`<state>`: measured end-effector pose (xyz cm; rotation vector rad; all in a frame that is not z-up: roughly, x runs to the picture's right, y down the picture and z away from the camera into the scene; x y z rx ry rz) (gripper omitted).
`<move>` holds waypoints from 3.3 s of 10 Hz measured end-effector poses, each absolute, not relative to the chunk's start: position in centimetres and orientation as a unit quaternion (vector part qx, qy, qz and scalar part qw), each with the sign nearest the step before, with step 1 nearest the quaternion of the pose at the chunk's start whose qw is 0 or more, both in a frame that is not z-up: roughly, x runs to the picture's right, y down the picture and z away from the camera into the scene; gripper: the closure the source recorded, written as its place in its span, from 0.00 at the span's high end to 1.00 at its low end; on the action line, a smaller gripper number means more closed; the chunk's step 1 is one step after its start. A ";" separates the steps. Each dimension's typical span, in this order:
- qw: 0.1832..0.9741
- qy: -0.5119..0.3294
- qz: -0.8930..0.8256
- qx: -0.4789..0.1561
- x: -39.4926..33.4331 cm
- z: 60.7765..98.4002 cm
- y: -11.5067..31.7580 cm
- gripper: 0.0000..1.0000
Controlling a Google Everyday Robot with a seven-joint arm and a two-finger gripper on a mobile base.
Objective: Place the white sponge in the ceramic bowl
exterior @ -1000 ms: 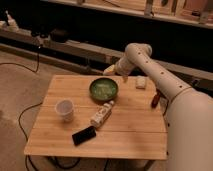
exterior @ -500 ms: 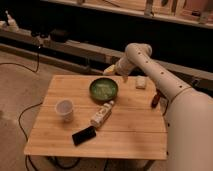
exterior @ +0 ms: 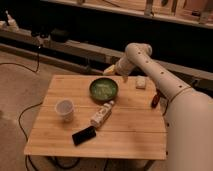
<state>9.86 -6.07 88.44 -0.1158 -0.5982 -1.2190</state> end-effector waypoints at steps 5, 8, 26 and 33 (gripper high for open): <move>0.779 -0.258 -0.562 -0.105 20.2 88.0 -3.8 0.80; 0.778 -0.258 -0.563 -0.103 20.0 88.1 -4.0 0.80; 0.733 -0.132 -0.657 -0.118 26.4 94.1 -7.5 0.80; 0.718 -0.095 -0.682 -0.099 28.1 97.9 -7.4 0.80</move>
